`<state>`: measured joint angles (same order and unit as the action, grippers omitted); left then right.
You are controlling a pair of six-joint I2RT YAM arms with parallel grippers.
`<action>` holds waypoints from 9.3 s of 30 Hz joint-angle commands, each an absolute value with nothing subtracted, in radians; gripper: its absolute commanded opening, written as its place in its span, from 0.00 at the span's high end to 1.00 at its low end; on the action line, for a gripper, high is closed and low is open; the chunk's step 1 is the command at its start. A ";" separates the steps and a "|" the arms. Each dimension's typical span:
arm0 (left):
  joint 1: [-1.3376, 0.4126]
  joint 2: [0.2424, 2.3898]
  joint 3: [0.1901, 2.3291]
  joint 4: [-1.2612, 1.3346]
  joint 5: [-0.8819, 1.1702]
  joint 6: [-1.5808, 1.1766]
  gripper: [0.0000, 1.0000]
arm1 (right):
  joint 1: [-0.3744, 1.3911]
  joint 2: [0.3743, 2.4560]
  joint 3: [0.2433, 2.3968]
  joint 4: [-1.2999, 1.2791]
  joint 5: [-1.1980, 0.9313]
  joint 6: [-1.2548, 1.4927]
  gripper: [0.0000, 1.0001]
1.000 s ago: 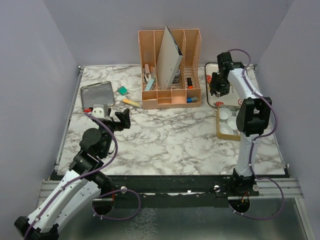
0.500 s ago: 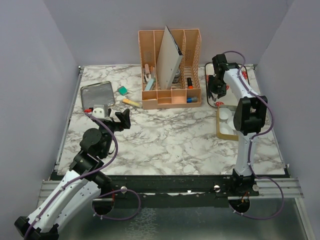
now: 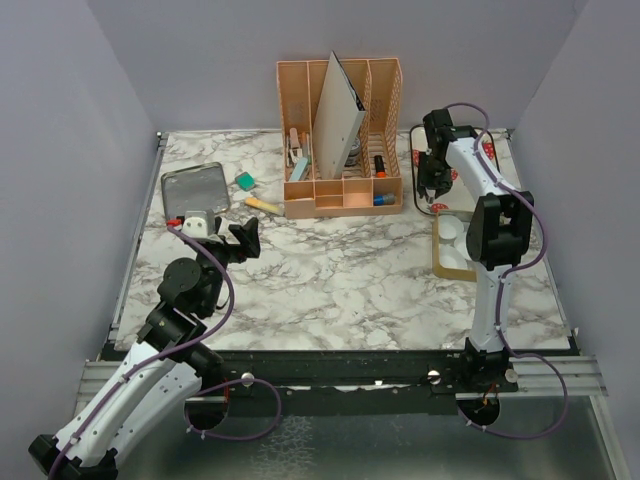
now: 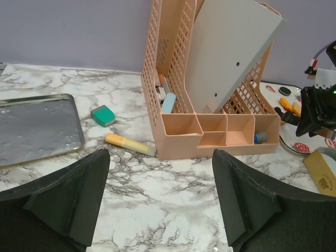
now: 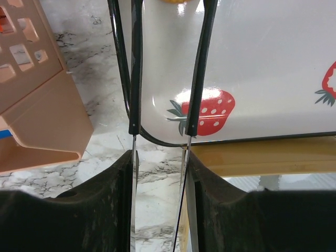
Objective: Pack the cookies
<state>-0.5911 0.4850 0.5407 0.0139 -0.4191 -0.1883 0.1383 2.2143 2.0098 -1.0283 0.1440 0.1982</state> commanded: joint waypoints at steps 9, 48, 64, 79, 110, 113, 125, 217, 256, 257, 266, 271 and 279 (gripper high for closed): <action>-0.589 0.472 0.531 0.031 -0.418 -0.172 0.15 | 0.138 2.136 1.988 -1.056 0.196 0.179 0.75; -0.587 0.515 0.531 0.028 -0.407 -0.179 0.15 | 0.140 1.320 1.289 -1.173 0.025 0.234 0.84; -0.587 0.523 0.520 0.047 -0.410 -0.138 0.14 | 0.140 1.210 1.125 -1.219 0.036 0.337 0.83; -0.587 0.510 0.507 0.066 -0.400 -0.110 0.14 | 0.140 1.227 1.102 -1.216 0.076 0.356 0.74; -0.588 0.516 0.503 0.072 -0.364 -0.079 0.10 | 0.140 1.247 1.095 -1.205 -0.017 0.313 0.55; -0.588 0.516 0.503 0.072 -0.359 -0.084 0.10 | 0.140 1.240 1.118 -1.216 -0.003 0.314 0.55; -0.577 0.570 0.571 0.003 -0.365 -0.147 0.04 | 0.140 1.302 1.315 -1.114 0.018 0.301 0.55; -0.443 0.667 0.555 0.018 -0.255 -0.198 0.01 | 0.084 2.280 2.205 -1.129 0.127 0.137 0.48; -0.443 0.651 0.554 0.012 -0.255 -0.195 0.01 | 0.085 2.283 2.218 -1.143 0.119 0.127 0.56; -0.443 0.650 0.555 0.012 -0.255 -0.196 0.01 | 0.084 2.287 2.221 -1.146 0.118 0.127 0.56; -0.443 0.653 0.554 0.014 -0.254 -0.195 0.01 | 0.086 2.308 2.249 -1.176 0.129 0.123 0.56; -0.443 0.651 0.554 0.014 -0.254 -0.196 0.01 | 0.086 2.319 2.255 -1.187 0.132 0.118 0.56; -0.443 0.649 0.554 0.014 -0.256 -0.192 0.01 | 0.086 2.347 2.277 -1.209 0.139 0.112 0.56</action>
<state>-0.4507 0.6609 0.5652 -0.0006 -0.2756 -0.1944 0.0902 2.3131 2.2395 -1.1721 0.1368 0.1295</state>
